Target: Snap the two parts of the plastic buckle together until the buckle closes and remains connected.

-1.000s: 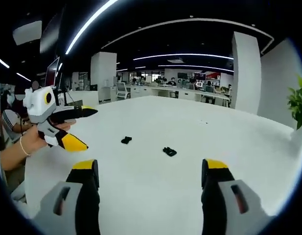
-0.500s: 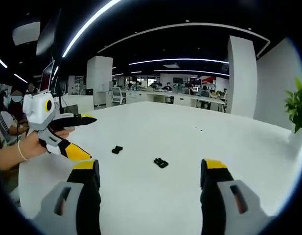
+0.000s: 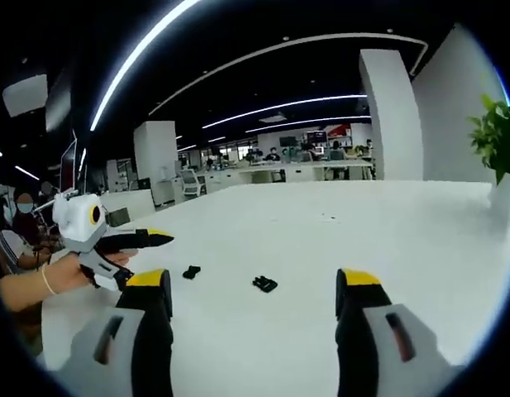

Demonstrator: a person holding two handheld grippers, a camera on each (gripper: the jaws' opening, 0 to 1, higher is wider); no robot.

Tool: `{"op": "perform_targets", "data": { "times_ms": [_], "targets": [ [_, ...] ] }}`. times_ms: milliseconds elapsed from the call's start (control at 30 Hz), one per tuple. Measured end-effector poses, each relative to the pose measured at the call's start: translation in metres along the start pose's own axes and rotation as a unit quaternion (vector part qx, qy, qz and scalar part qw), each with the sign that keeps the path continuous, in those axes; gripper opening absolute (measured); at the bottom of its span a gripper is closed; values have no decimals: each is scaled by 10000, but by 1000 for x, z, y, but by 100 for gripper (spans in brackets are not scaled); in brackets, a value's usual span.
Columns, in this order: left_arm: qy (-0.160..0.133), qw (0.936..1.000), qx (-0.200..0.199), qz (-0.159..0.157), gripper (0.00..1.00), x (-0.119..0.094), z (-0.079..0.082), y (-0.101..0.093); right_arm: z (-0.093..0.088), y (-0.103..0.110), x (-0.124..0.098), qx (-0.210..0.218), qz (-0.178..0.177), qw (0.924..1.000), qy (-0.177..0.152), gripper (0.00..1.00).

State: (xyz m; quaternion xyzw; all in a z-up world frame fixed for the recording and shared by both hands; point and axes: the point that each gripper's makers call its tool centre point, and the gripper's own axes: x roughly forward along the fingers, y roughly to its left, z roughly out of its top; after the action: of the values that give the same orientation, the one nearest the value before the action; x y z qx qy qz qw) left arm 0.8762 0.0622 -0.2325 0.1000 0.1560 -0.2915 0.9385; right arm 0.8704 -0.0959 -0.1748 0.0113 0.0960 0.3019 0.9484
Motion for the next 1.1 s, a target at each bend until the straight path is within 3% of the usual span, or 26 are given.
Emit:
{"op": "perform_targets", "data": {
  "times_ms": [300, 400, 733, 933, 1100],
  "targets": [
    [245, 9995, -112, 134, 72, 6, -11, 6, 9, 15, 9, -118, 110, 9999, -46, 78],
    [335, 9993, 57, 125, 67, 8, -15, 5, 8, 18, 13, -84, 194, 9998, -52, 77],
    [268, 9994, 210, 14, 52, 11, -6, 4, 3, 23, 17, 49, 334, 9994, -12, 77],
    [284, 9996, 43, -7, 46, 11, -7, 1, -2, 18, 18, 161, 335, 9993, 26, 77],
    [325, 9994, 63, -72, 31, 10, -10, -3, -5, 20, 22, 245, 444, 9987, 51, 76]
  ]
}}
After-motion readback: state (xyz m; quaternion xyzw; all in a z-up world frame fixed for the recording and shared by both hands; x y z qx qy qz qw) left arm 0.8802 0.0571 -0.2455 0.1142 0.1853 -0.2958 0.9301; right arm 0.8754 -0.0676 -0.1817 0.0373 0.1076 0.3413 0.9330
